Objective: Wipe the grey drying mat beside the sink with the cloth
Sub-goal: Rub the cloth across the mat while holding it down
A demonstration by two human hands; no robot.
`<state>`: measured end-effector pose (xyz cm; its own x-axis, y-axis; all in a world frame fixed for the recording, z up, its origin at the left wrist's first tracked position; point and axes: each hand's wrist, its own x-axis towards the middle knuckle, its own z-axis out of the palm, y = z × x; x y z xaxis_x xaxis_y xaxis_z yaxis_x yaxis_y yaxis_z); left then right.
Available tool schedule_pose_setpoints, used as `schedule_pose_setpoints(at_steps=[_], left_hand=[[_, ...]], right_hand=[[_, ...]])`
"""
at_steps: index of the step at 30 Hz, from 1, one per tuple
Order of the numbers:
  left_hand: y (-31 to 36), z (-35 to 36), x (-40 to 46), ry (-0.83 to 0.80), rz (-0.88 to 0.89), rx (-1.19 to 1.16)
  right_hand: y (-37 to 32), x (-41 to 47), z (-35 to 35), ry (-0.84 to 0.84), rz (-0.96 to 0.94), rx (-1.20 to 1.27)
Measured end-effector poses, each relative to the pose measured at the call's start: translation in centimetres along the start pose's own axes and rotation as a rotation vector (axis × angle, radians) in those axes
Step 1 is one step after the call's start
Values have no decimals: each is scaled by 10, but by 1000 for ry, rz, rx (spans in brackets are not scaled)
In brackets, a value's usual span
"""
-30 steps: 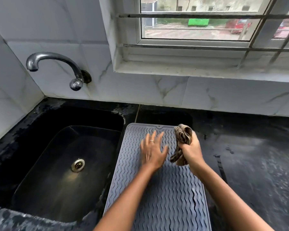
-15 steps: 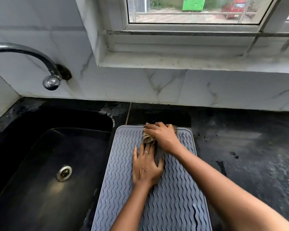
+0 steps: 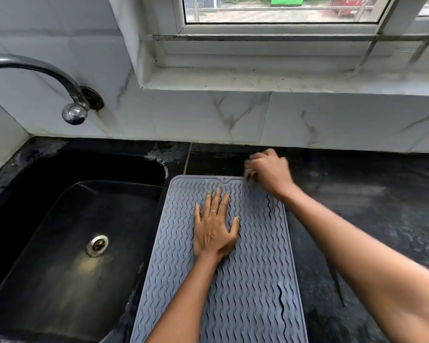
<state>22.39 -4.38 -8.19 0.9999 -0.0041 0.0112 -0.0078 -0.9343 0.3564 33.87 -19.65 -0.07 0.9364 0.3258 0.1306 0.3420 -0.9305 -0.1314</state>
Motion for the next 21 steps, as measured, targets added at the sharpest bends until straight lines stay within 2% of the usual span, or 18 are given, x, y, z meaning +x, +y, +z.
schedule_pose_setpoints(at_steps=[2, 4, 5, 8, 13, 15, 17, 19, 21], left_hand=[[1, -1, 0, -19, 8, 19], [0, -2, 2, -28, 5, 65], [0, -2, 1, -26, 8, 78], [0, -3, -1, -8, 13, 43], [2, -4, -1, -10, 18, 33], [2, -3, -1, -13, 11, 17], [3, -5, -2, 0, 11, 5], [6, -10, -1, 41, 176, 20], [16, -13, 4, -16, 567, 149]], right_hand=[[-32, -2, 11, -50, -98, 150], [-47, -16, 29, -138, -211, 26], [-42, -26, 36, -116, -215, -20], [-4, -50, 42, -8, -111, -59], [32, -59, 29, -14, 45, -48], [39, -52, 20, 42, 210, 193], [48, -47, 11, 212, 478, 461], [57, -45, 2, 306, 639, 630], [59, -47, -2, 317, 683, 717]])
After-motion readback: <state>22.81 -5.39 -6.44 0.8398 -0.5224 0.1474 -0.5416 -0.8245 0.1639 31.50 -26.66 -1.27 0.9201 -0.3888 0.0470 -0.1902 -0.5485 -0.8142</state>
